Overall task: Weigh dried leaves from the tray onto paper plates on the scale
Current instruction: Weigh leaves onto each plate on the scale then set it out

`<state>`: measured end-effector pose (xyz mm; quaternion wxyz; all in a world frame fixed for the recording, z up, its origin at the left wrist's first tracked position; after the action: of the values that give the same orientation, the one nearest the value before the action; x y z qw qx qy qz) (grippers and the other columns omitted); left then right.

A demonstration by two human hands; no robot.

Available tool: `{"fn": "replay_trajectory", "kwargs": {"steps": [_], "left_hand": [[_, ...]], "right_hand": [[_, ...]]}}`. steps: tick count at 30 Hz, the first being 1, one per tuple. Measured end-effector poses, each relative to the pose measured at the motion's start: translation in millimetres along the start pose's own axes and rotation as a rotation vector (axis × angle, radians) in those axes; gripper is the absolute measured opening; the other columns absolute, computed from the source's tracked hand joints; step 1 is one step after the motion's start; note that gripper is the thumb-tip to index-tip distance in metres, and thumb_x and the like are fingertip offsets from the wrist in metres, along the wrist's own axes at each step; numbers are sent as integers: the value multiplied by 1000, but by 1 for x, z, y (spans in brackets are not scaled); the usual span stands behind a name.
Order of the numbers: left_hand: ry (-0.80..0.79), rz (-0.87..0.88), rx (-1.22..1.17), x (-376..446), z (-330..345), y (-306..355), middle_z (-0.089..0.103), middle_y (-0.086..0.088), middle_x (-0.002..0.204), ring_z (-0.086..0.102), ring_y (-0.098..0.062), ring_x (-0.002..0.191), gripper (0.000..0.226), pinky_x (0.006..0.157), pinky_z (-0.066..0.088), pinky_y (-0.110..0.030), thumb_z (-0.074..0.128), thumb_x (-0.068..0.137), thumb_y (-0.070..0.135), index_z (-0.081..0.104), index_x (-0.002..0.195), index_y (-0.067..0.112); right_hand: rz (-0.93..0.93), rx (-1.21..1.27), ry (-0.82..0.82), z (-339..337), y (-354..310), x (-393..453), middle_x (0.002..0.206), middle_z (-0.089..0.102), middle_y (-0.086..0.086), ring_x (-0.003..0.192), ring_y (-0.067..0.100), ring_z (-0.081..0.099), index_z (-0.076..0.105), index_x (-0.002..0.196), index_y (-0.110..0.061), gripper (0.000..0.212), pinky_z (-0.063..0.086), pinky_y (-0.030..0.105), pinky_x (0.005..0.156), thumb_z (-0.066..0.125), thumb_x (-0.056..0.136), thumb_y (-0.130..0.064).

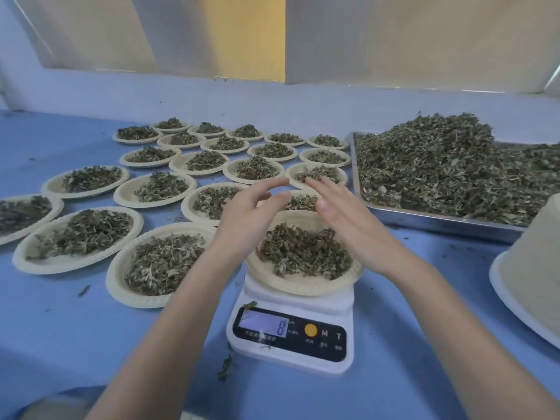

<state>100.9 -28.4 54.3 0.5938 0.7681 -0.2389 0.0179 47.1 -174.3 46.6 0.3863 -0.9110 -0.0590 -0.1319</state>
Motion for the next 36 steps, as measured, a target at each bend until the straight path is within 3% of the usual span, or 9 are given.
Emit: {"fn": "replay_trajectory", "kwargs": {"steps": [7,11,15,17,20,23,27,32,36], "left_hand": [[-10,33,-60,12,-3,1,63,27,112,57,8,106,25,101,44,-33,57,91,34,66,114,37],[-69,21,-10,25,0,1,63,25,114,55,5,110,25,103,43,-40,57,90,37,65,114,38],[-69,8,-32,35,4,-4,66,26,106,59,6,102,23,99,47,-39,58,90,36,66,112,39],[-71,10,-46,37,7,-7,66,27,106,59,8,99,25,96,49,-36,58,90,36,66,113,39],[-77,12,-63,39,9,-13,65,25,110,60,5,102,25,95,49,-36,59,90,34,66,114,38],[-82,8,-80,38,10,-17,66,22,111,60,0,105,25,96,48,-38,59,90,32,66,113,36],[-72,31,-89,39,8,-16,67,23,110,60,3,104,25,98,47,-40,63,87,32,67,111,36],[-60,39,-112,40,5,-14,68,23,106,62,4,98,34,95,48,-37,58,75,43,68,107,38],[-52,24,-109,39,6,-17,68,20,107,64,-8,96,33,95,49,-43,59,76,43,69,108,37]], "right_hand": [[55,104,122,-22,13,-3,146,32,-28,132,-14,22,38,140,-47,57,17,23,112,33,86,-66],[300,-239,305,-73,64,22,143,47,-3,127,17,46,40,144,-25,52,31,24,89,45,96,-44],[640,-493,141,-100,125,58,131,56,14,115,31,53,50,135,-9,51,40,33,86,45,94,-39],[698,-587,-41,-91,147,73,137,51,14,122,31,49,49,135,-9,57,40,35,94,44,93,-47],[698,-614,-245,-74,167,87,158,19,8,143,29,22,25,150,-20,63,22,41,115,37,96,-49],[724,-566,-297,-72,175,95,160,2,8,140,30,23,12,151,-38,61,20,46,111,36,95,-42],[648,-635,-375,-59,176,103,159,12,12,143,31,18,21,151,-27,50,18,47,115,28,101,-30],[524,-807,-269,-78,165,108,145,44,4,127,28,44,49,138,-29,44,35,32,100,37,97,-42],[678,-627,-233,-83,189,98,159,15,8,144,34,15,26,148,-38,59,13,50,116,33,94,-60]]}}
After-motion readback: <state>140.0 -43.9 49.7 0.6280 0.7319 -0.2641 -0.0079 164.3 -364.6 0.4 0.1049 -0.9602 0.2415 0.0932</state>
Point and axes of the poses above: each hand's wrist, its own x-axis towards the middle knuckle, its own z-axis out of the palm, y = z × x, the point moved 8 cm from there along x, towards the middle knuckle
